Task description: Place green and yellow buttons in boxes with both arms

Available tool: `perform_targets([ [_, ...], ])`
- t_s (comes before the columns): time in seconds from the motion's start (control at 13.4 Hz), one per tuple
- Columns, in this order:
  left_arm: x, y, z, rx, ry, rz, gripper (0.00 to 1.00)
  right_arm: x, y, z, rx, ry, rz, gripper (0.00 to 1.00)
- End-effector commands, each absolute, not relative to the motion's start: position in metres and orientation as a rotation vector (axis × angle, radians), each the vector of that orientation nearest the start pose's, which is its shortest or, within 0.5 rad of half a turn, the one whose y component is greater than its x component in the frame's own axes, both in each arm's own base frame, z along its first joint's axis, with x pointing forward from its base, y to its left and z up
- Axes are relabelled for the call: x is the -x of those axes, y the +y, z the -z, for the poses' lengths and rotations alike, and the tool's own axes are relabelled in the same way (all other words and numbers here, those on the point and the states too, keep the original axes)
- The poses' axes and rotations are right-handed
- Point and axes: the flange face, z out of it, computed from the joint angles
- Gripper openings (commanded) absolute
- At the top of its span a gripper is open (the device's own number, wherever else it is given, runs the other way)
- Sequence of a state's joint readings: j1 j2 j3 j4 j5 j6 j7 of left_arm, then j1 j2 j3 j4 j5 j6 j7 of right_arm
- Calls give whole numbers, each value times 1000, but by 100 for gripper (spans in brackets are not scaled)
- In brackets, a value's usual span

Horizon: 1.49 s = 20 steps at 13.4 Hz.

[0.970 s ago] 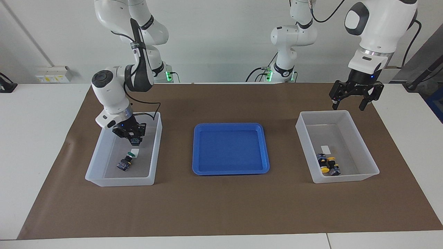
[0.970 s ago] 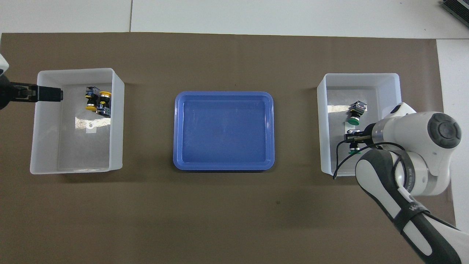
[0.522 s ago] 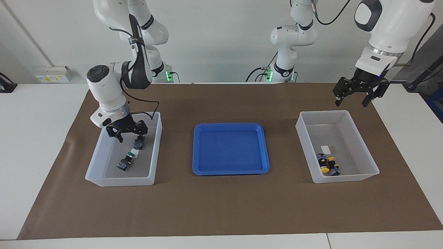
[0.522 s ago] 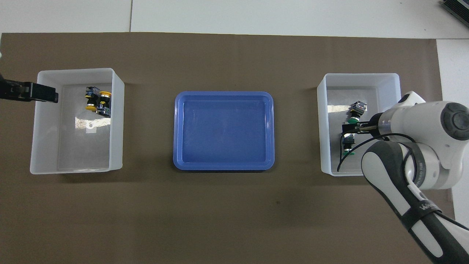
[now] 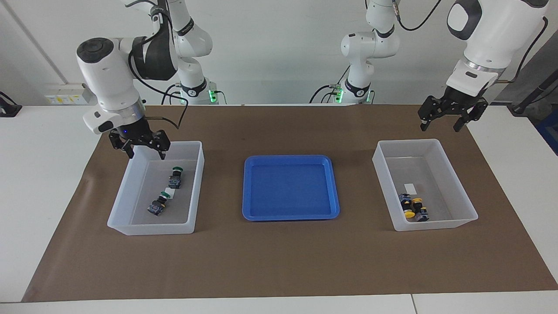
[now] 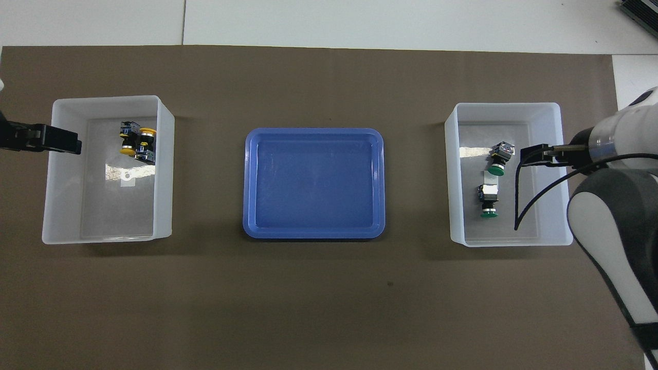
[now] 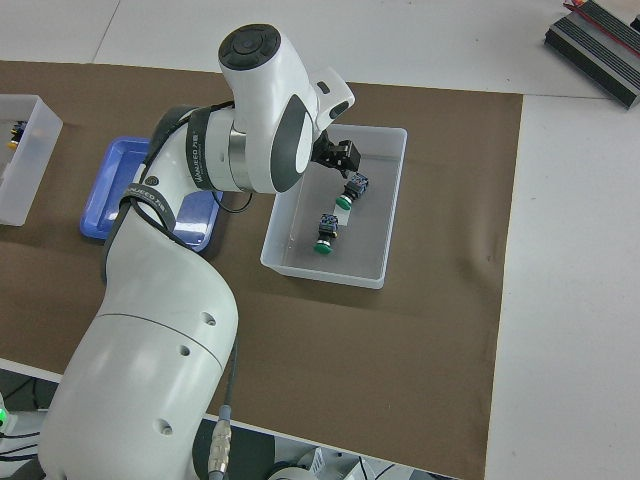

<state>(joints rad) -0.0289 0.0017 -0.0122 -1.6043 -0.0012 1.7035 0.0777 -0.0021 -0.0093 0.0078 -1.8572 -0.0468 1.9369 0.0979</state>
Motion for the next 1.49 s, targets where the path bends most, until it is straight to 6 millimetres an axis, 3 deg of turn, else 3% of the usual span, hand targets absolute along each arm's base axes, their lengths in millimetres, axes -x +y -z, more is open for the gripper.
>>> perform_targets([
  [0.0,-558,-22,-621,3143,184,143,100,-569,-8,-576,3183,201,133,100],
  [0.22,-556,-22,-621,3144,180,124,100,-558,-27,-625,3177,268,72,100],
  [0.37,-556,-22,-620,3144,180,119,100,-547,-44,-642,3171,320,73,100],
  [0.6,-556,-20,-620,3143,180,119,100,-544,-48,-644,3175,317,60,100],
  [0.75,-557,-13,-622,3137,163,142,100,-540,-49,-656,3189,320,41,100],
  [1.12,-557,-1,-624,3134,125,130,100,-542,-33,-646,3184,226,14,100],
  [1.42,-554,1,-622,3139,77,101,100,-540,-31,-645,3185,212,-1,100],
])
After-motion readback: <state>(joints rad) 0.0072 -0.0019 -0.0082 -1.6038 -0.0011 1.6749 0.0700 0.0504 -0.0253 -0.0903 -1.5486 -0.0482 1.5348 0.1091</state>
